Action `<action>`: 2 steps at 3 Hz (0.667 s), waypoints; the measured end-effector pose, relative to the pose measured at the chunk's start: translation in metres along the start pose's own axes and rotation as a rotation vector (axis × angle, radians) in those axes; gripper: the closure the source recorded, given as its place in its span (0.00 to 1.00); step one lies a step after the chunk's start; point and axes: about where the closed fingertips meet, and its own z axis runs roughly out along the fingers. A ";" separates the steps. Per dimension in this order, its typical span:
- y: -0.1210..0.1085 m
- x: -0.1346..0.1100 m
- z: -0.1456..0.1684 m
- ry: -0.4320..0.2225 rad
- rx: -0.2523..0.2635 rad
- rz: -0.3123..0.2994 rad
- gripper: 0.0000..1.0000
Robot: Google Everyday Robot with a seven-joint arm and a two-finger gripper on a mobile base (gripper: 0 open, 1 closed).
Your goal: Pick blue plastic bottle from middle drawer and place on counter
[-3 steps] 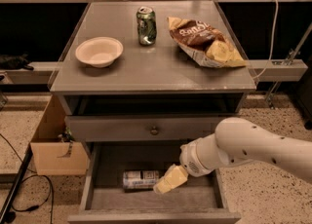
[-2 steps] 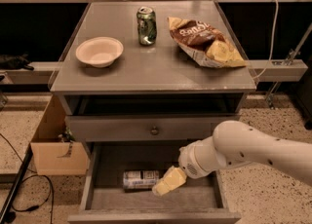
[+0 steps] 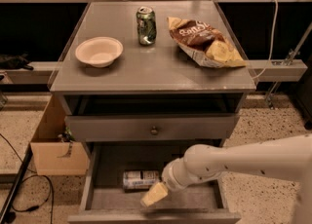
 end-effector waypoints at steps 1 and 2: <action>-0.028 0.003 0.051 0.000 0.066 -0.026 0.00; -0.055 -0.001 0.088 -0.021 0.139 -0.053 0.00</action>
Offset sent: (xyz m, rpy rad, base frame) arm 0.0929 0.0281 -0.1254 -0.1063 -0.2284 -0.0664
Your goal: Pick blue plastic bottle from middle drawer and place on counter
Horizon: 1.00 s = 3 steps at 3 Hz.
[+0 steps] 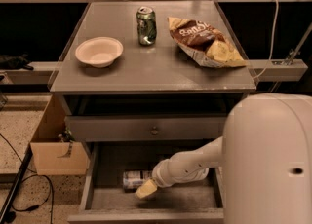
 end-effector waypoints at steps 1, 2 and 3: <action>-0.011 -0.013 0.029 -0.034 0.047 -0.037 0.04; -0.011 -0.013 0.029 -0.034 0.047 -0.037 0.27; -0.011 -0.013 0.029 -0.034 0.047 -0.037 0.50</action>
Offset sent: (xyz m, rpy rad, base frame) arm 0.0189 0.0134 -0.0164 -0.0081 -0.0551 0.0034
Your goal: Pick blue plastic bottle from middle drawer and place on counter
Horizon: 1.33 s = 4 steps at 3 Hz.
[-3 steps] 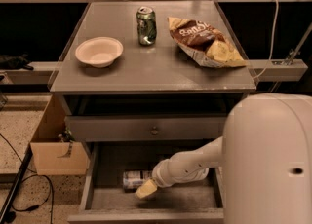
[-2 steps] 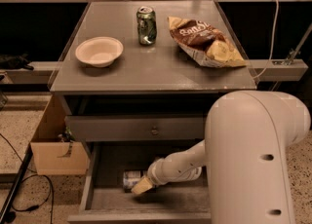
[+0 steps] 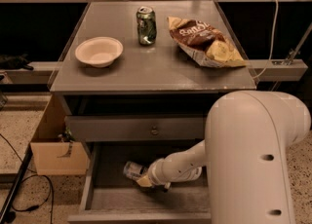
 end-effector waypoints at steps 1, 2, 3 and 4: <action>0.000 0.000 0.000 0.000 0.000 0.000 0.81; 0.000 0.000 0.000 0.000 0.000 0.000 1.00; 0.000 0.000 0.000 0.000 0.000 0.000 1.00; 0.010 0.002 -0.015 0.010 0.003 -0.001 1.00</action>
Offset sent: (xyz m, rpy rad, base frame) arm 0.0000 0.0000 0.0000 0.0000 0.0000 0.0000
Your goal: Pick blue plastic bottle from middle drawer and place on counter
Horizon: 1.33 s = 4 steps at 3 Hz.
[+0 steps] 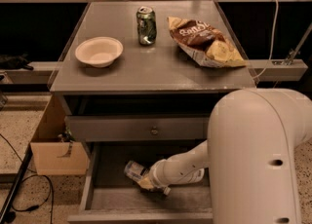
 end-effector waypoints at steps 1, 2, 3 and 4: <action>0.019 0.005 -0.044 -0.005 0.017 0.017 1.00; 0.035 0.019 -0.106 0.008 0.062 0.005 1.00; 0.025 0.021 -0.163 0.023 0.125 -0.040 1.00; 0.016 -0.006 -0.217 0.001 0.161 -0.151 1.00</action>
Offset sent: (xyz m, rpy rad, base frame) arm -0.1172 -0.0872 0.1516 -0.0935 -0.0995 -0.0518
